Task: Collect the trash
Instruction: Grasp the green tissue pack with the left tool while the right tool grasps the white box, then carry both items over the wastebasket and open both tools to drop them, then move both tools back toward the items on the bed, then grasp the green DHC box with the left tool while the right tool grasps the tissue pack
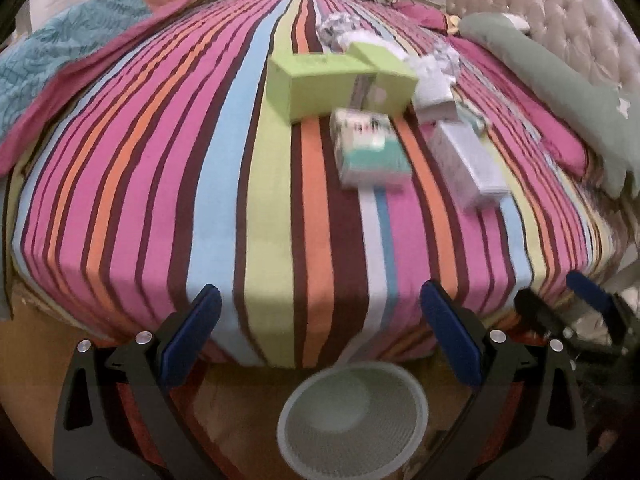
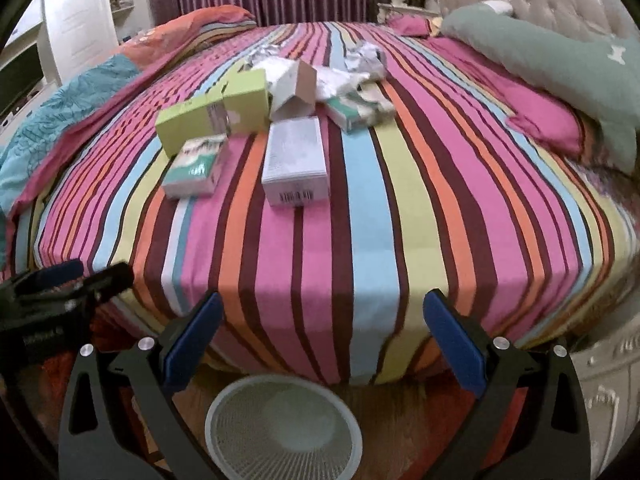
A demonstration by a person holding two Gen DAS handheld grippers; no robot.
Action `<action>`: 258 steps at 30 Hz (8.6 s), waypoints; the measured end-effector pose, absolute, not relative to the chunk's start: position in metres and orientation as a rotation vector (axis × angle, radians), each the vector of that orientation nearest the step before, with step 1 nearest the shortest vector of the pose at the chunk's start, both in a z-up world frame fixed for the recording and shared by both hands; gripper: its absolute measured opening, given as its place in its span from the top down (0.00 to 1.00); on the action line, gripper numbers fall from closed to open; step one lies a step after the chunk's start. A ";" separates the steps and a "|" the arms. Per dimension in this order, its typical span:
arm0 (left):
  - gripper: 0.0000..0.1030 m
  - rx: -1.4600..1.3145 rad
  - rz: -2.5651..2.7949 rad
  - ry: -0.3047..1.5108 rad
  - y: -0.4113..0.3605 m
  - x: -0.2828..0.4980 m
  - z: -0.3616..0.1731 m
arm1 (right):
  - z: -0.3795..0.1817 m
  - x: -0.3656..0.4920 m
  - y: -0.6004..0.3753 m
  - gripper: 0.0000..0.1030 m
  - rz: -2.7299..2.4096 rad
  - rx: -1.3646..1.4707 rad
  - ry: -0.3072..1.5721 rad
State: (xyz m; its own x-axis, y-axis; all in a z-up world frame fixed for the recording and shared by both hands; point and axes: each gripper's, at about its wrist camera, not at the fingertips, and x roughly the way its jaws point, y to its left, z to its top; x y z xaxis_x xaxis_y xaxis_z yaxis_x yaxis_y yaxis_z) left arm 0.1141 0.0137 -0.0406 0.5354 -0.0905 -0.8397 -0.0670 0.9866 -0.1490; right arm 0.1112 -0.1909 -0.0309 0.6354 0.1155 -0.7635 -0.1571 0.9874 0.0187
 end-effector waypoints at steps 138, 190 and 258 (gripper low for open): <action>0.23 -0.213 -0.118 1.878 -0.039 0.054 -0.272 | -0.261 0.063 -0.236 0.17 0.073 0.606 1.826; 0.23 0.020 0.019 0.953 0.028 0.091 -0.043 | -0.028 0.100 -0.233 0.17 0.155 0.116 0.835; 0.23 -0.054 -0.138 1.057 0.044 0.347 -0.057 | -0.052 0.314 -0.216 0.17 0.247 -0.126 0.954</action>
State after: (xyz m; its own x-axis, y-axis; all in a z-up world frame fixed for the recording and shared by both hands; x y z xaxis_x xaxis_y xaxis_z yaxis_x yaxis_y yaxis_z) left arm 0.3472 0.0442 -0.0572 0.4840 -0.1396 -0.8639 0.0874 0.9900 -0.1110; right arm 0.3141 -0.2156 -0.0515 0.5532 0.1529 -0.8189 -0.2640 0.9645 0.0018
